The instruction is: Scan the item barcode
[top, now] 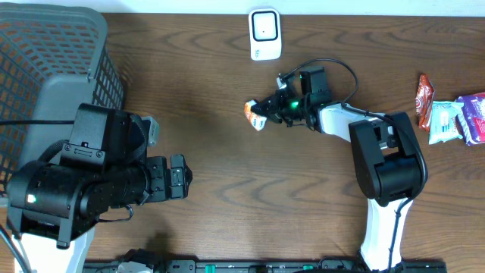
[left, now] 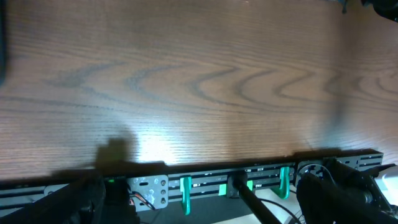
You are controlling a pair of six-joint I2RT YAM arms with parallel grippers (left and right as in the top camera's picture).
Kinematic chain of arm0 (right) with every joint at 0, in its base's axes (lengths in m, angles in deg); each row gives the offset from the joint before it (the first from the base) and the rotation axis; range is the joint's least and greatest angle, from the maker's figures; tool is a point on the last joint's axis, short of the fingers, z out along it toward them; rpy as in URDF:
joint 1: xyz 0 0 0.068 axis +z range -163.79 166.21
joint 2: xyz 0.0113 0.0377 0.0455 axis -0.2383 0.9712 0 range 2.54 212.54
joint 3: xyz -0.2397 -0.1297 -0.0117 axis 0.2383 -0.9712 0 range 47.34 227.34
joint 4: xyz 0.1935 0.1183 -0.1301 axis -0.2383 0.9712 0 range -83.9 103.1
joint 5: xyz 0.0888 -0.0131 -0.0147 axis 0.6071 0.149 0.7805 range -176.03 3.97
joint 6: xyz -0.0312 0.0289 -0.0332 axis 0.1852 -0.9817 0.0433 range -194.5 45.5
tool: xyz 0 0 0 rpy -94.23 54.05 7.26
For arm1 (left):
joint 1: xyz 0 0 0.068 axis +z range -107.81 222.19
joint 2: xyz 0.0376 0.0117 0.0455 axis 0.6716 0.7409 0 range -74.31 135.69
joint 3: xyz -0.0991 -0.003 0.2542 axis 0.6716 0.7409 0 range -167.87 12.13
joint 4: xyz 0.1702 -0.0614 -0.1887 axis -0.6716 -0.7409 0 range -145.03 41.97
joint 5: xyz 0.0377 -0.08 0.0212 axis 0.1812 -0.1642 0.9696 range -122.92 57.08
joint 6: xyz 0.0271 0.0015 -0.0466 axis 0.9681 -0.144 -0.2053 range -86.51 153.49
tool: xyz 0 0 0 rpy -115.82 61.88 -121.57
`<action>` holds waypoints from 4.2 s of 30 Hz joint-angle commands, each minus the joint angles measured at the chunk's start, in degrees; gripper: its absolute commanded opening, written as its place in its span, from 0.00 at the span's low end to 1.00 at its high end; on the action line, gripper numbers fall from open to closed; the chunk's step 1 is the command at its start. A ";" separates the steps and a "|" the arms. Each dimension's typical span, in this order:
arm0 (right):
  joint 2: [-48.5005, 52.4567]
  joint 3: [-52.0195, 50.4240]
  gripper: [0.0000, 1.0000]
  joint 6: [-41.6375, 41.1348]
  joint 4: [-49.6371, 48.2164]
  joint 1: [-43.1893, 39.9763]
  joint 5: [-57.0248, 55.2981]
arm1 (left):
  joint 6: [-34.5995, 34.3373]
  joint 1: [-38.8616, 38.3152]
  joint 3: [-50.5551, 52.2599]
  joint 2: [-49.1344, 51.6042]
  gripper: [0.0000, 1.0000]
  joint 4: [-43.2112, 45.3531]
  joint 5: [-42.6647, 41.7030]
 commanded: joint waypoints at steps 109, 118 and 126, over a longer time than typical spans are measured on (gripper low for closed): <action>-16.41 2.21 0.01 30.18 26.51 15.74 -60.00 | 0.13 0.22 -0.39 -0.02 0.98 -1.09 0.37; -15.80 2.19 0.01 44.24 8.11 24.79 -100.54 | 0.13 0.22 -0.39 -0.02 0.98 -1.09 0.37; -15.63 5.42 0.01 52.52 -1.20 17.53 -92.15 | 0.13 0.22 -0.39 -0.02 0.98 -1.07 0.37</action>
